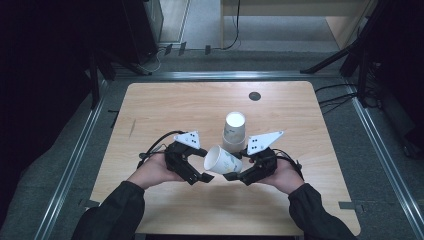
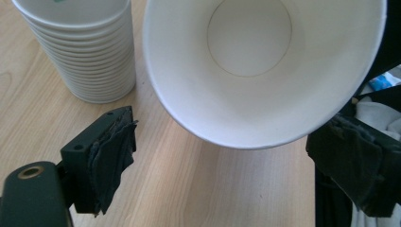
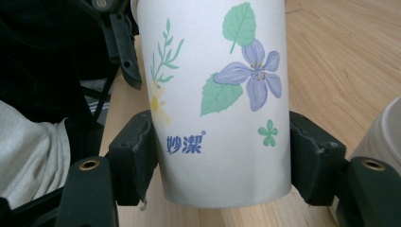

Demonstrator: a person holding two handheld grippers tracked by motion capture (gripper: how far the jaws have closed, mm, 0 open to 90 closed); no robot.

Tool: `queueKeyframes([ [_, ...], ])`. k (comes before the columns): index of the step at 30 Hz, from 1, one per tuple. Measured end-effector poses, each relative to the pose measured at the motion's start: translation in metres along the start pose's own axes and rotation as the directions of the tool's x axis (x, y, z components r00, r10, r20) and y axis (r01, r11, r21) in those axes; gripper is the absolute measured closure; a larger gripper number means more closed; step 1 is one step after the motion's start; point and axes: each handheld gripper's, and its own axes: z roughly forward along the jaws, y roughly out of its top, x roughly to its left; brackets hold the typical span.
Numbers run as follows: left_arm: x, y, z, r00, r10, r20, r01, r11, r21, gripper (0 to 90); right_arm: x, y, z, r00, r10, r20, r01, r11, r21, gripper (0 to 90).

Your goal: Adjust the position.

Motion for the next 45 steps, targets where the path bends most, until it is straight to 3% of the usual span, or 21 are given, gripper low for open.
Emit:
queueKeyframes([
  [5, -0.001, -0.006, -0.005, 0.9996, -0.030, 0.002, 0.030, 0.9989, -0.037, 12.1, -0.002, 0.003, 0.004, 0.9998, -0.001, -0.020, 0.001, 1.000, -0.002, 32.9],
  [9, 0.000, -0.011, -0.008, 0.9973, -0.069, 0.026, 0.071, 0.9939, -0.085, 12.2, -0.002, 0.006, 0.008, 0.9992, -0.001, -0.039, 0.001, 1.000, -0.004, 32.9],
  [14, -0.001, -0.013, -0.008, 0.9959, -0.085, 0.032, 0.088, 0.9889, -0.120, 12.1, -0.003, 0.008, 0.013, 0.9984, -0.004, -0.057, 0.004, 1.000, 0.002, 32.9],
  [19, 0.001, -0.013, -0.008, 0.9922, -0.109, 0.060, 0.118, 0.9784, -0.170, 12.6, -0.003, 0.009, 0.016, 0.9977, -0.007, -0.068, 0.007, 1.000, 0.001, 32.9],
  [21, 0.002, -0.013, -0.009, 0.9891, -0.123, 0.081, 0.136, 0.9711, -0.196, 13.0, -0.003, 0.009, 0.017, 0.9973, -0.007, -0.073, 0.007, 1.000, 0.001, 32.9],
  [24, 0.003, -0.012, -0.007, 0.9853, -0.135, 0.105, 0.154, 0.9666, -0.205, 13.2, -0.003, 0.009, 0.018, 0.9972, -0.008, -0.075, 0.008, 1.000, 0.002, 32.9],
  [27, 0.002, -0.011, -0.005, 0.9879, -0.122, 0.095, 0.139, 0.9701, -0.199, 13.8, -0.003, 0.009, 0.019, 0.9968, -0.003, -0.080, 0.004, 1.000, 0.003, 32.9],
  [35, 0.001, -0.011, -0.005, 0.9893, -0.117, 0.087, 0.134, 0.9668, -0.218, 19.9, -0.003, 0.009, 0.021, 0.9961, 0.006, -0.088, -0.005, 1.000, 0.008, 33.1],
  [45, 0.002, -0.011, -0.006, 0.9900, -0.117, 0.079, 0.131, 0.9686, -0.211, 22.6, -0.003, 0.008, 0.022, 0.9961, 0.012, -0.088, -0.011, 1.000, 0.007, 33.0],
])
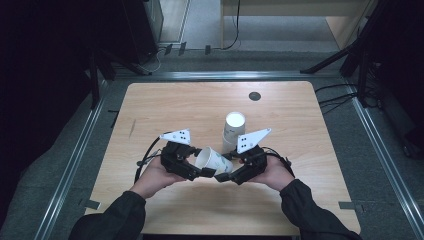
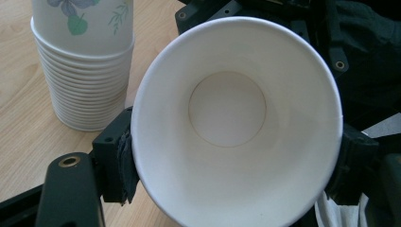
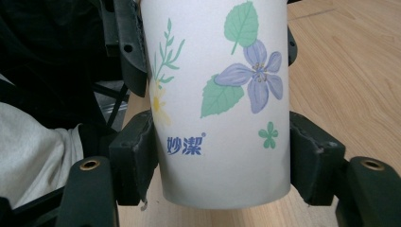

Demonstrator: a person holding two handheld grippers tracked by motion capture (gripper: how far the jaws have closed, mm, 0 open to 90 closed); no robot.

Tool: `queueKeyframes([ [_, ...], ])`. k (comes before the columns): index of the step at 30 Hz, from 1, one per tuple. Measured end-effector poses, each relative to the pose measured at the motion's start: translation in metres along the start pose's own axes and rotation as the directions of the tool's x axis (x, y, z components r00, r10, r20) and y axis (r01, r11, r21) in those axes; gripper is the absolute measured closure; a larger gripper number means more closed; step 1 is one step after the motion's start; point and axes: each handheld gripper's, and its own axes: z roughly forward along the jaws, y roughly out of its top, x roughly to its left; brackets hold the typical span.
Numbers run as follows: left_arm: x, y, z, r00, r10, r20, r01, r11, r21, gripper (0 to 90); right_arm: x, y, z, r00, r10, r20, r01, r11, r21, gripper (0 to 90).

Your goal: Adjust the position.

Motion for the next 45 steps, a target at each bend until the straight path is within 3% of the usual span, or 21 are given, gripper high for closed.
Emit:
queueKeyframes([
  [16, -0.001, 0.003, -0.010, 0.9992, 0.033, -0.022, -0.033, 0.9994, -0.005, 23.4, 0.000, -0.001, 0.002, 0.9999, 0.012, 0.008, -0.012, 1.000, 0.018, 27.0],
  [33, 0.008, 0.005, -0.040, 0.9969, 0.014, -0.078, -0.017, 0.9988, -0.045, 24.8, 0.000, -0.004, 0.003, 0.9994, 0.023, 0.027, -0.024, 0.999, 0.043, 26.7],
  [37, 0.009, 0.006, -0.044, 0.9950, 0.022, -0.098, -0.024, 0.9995, -0.022, 24.8, -0.002, -0.005, 0.003, 0.9985, 0.030, 0.047, -0.033, 0.998, 0.052, 26.4],
  [45, 0.017, 0.003, -0.055, 0.9835, 0.019, -0.180, -0.013, 0.9992, 0.038, 24.8, -0.003, -0.010, 0.002, 0.9928, 0.040, 0.113, -0.050, 0.995, 0.084, 23.2],
])
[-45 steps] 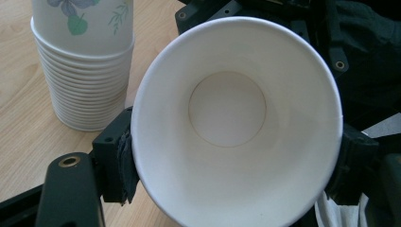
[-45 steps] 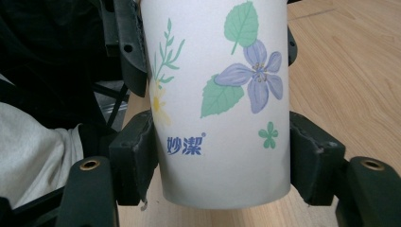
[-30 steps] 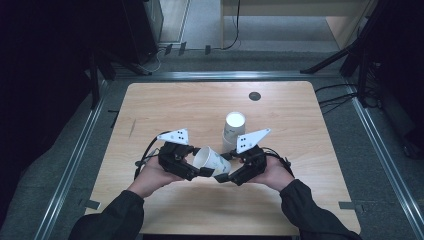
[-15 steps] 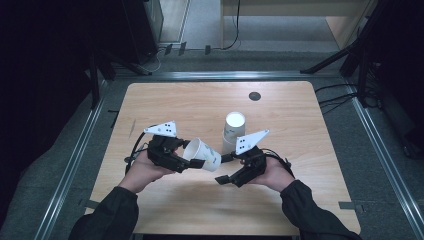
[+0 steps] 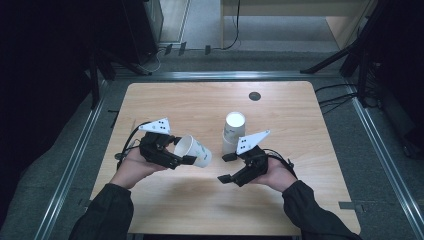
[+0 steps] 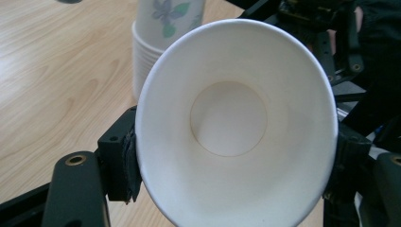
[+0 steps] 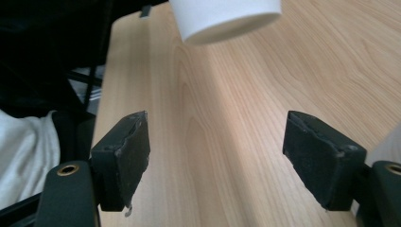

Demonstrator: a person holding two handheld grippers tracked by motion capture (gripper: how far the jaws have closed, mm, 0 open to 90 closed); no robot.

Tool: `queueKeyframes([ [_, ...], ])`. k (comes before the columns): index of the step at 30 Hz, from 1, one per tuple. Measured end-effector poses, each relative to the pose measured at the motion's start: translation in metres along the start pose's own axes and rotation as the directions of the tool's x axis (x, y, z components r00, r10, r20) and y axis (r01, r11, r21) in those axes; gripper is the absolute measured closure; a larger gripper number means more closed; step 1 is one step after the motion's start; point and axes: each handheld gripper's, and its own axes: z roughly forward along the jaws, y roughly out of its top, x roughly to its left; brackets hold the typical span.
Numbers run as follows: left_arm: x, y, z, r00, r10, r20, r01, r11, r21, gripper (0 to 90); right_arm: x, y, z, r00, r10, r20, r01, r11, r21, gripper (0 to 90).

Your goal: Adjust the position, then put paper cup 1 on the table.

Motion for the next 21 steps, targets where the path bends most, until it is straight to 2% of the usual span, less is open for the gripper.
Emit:
queueKeyframes([
  [3, 0.008, -0.002, -0.003, 0.9994, -0.020, -0.029, 0.021, 0.9997, 0.016, 24.8, -0.001, -0.003, 0.002, 0.9990, 0.014, 0.042, -0.015, 1.000, 0.024, 22.3],
  [4, 0.010, -0.002, -0.004, 0.9990, -0.029, -0.033, 0.029, 0.9994, 0.020, 24.9, -0.001, -0.005, 0.002, 0.9989, 0.025, 0.041, -0.026, 0.999, 0.031, 22.3],
  [10, 0.029, -0.006, -0.010, 0.9947, -0.063, -0.081, 0.066, 0.9969, 0.042, 24.8, 0.002, -0.008, 0.000, 0.9978, 0.003, 0.066, -0.006, 0.999, 0.052, 22.3],
  [17, 0.045, -0.007, -0.009, 0.9863, -0.065, -0.151, 0.080, 0.9922, 0.096, 24.8, 0.001, -0.014, -0.002, 0.9930, 0.000, 0.118, -0.008, 0.998, 0.068, 22.3],
  [21, 0.055, -0.009, -0.007, 0.9817, -0.082, -0.172, 0.103, 0.9883, 0.113, 24.8, 0.000, -0.017, -0.004, 0.9894, 0.012, 0.145, -0.020, 0.998, 0.059, 22.3],
])
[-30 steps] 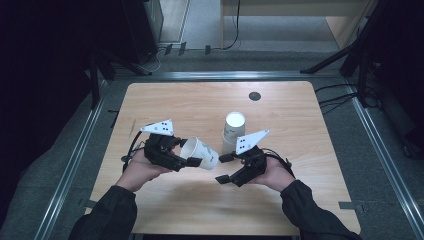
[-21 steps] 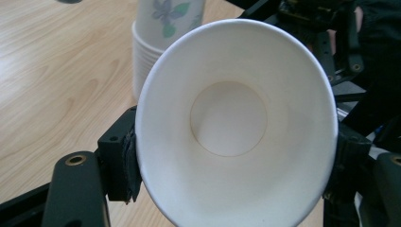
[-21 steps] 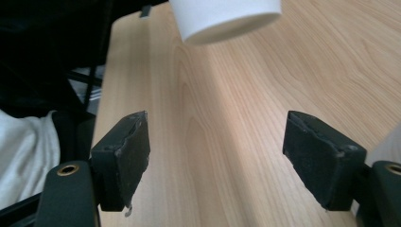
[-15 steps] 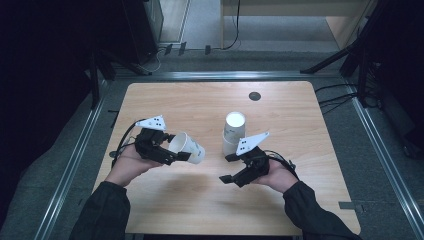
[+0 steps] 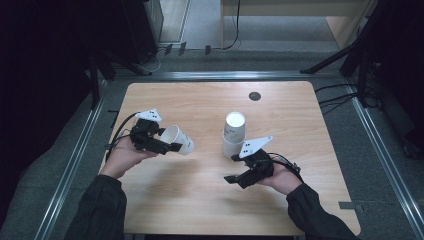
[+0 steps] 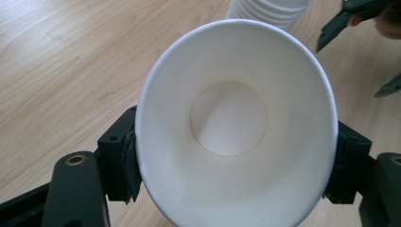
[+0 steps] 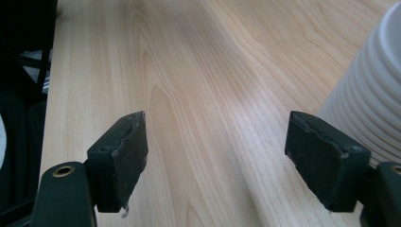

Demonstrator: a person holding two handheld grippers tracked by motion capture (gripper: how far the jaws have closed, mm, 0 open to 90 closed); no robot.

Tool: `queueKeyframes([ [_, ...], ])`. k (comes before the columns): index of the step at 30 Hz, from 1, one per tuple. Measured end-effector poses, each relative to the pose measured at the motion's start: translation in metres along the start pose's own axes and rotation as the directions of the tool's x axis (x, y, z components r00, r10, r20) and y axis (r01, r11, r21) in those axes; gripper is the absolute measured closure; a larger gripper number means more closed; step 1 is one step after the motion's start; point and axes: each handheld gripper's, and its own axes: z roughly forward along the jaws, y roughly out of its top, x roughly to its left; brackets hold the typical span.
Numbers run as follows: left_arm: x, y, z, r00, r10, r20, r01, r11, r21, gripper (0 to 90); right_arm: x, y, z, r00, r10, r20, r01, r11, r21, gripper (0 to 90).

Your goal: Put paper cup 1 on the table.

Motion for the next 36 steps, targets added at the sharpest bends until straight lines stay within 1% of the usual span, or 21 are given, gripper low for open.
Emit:
queueKeyframes([
  [5, 0.009, 0.001, 0.003, 0.9995, -0.007, -0.032, 0.008, 0.9997, 0.025, 24.8, 0.000, -0.003, -0.003, 0.9998, 0.019, 0.010, -0.019, 1.000, 0.001, 22.1],
  [8, 0.014, 0.001, 0.005, 0.9985, -0.019, -0.051, 0.021, 0.9991, 0.036, 24.8, 0.000, -0.005, -0.005, 0.9996, 0.025, 0.015, -0.026, 1.000, 0.003, 22.2],
  [14, 0.027, 0.000, 0.010, 0.9943, -0.039, -0.099, 0.046, 0.9965, 0.070, 24.8, 0.000, -0.007, -0.007, 0.9994, 0.030, 0.020, -0.030, 1.000, 0.005, 22.1],
  [15, 0.031, 0.001, 0.010, 0.9953, -0.046, -0.085, 0.052, 0.9965, 0.066, 24.8, 0.000, -0.007, -0.007, 0.9993, 0.030, 0.021, -0.030, 1.000, 0.003, 22.0],
  [16, 0.035, 0.001, 0.011, 0.9945, -0.061, -0.085, 0.067, 0.9958, 0.063, 24.8, 0.000, -0.008, -0.007, 0.9993, 0.029, 0.022, -0.029, 1.000, 0.003, 22.0],
  [17, 0.040, 0.001, 0.012, 0.9906, -0.073, -0.116, 0.081, 0.9940, 0.073, 24.8, 0.000, -0.008, -0.007, 0.9994, 0.029, 0.021, -0.029, 1.000, 0.003, 21.9],
  [18, 0.043, 0.001, 0.013, 0.9884, -0.072, -0.134, 0.084, 0.9930, 0.084, 24.8, 0.000, -0.009, -0.007, 0.9993, 0.028, 0.024, -0.028, 1.000, 0.005, 22.0],
  [19, 0.045, 0.001, 0.014, 0.9850, -0.082, -0.152, 0.096, 0.9914, 0.088, 24.8, 0.000, -0.009, -0.008, 0.9992, 0.030, 0.025, -0.030, 1.000, 0.004, 22.0],
  [21, 0.051, 0.001, 0.016, 0.9801, -0.094, -0.175, 0.113, 0.9881, 0.104, 24.8, 0.000, -0.010, -0.008, 0.9991, 0.034, 0.025, -0.034, 0.999, 0.004, 21.9],
  [22, 0.052, 0.001, 0.016, 0.9777, -0.091, -0.189, 0.114, 0.9868, 0.115, 24.8, 0.000, -0.010, -0.009, 0.9990, 0.036, 0.028, -0.036, 0.999, 0.004, 22.0],
  [24, 0.057, 0.001, 0.018, 0.9670, -0.099, -0.235, 0.134, 0.9811, 0.139, 24.8, 0.000, -0.011, -0.010, 0.9988, 0.038, 0.031, -0.038, 0.999, 0.003, 22.0],
  [25, 0.059, 0.001, 0.018, 0.9638, -0.099, -0.248, 0.138, 0.9791, 0.149, 24.8, 0.000, -0.012, -0.011, 0.9986, 0.042, 0.033, -0.042, 0.999, 0.004, 22.0],
  [28, 0.067, -0.002, 0.019, 0.9519, -0.127, -0.279, 0.176, 0.9717, 0.157, 24.8, 0.000, -0.013, -0.011, 0.9985, 0.040, 0.036, -0.041, 0.999, 0.007, 21.9],
  [29, 0.069, -0.003, 0.020, 0.9474, -0.125, -0.295, 0.180, 0.9691, 0.169, 24.8, 0.001, -0.013, -0.011, 0.9985, 0.040, 0.037, -0.040, 0.999, 0.009, 21.8],
  [30, 0.069, -0.003, 0.021, 0.9444, -0.125, -0.304, 0.183, 0.9682, 0.171, 24.8, 0.001, -0.014, -0.011, 0.9984, 0.041, 0.039, -0.042, 0.999, 0.012, 21.9],
  [31, 0.070, -0.004, 0.022, 0.9390, -0.123, -0.321, 0.188, 0.9656, 0.180, 24.8, 0.001, -0.014, -0.012, 0.9983, 0.043, 0.040, -0.044, 0.999, 0.014, 21.8],
  [32, 0.071, -0.004, 0.024, 0.9354, -0.113, -0.335, 0.184, 0.9645, 0.189, 24.8, 0.001, -0.014, -0.012, 0.9982, 0.045, 0.040, -0.046, 0.999, 0.014, 21.8],
  [33, 0.071, -0.004, 0.025, 0.9317, -0.109, -0.346, 0.187, 0.9615, 0.201, 24.8, 0.001, -0.014, -0.012, 0.9982, 0.044, 0.042, -0.044, 0.999, 0.012, 21.8],
  [34, 0.071, -0.003, 0.026, 0.9271, -0.093, -0.363, 0.181, 0.9591, 0.217, 24.7, 0.001, -0.014, -0.012, 0.9981, 0.044, 0.043, -0.044, 0.999, 0.013, 21.8],
  [35, 0.071, -0.002, 0.027, 0.9243, -0.076, -0.374, 0.173, 0.9573, 0.232, 24.8, 0.002, -0.015, -0.012, 0.9981, 0.044, 0.043, -0.045, 0.999, 0.013, 21.8],
  [36, 0.070, -0.001, 0.029, 0.9240, -0.061, -0.378, 0.165, 0.9545, 0.249, 24.7, 0.001, -0.015, -0.012, 0.9983, 0.041, 0.042, -0.042, 0.999, 0.015, 21.8],
])
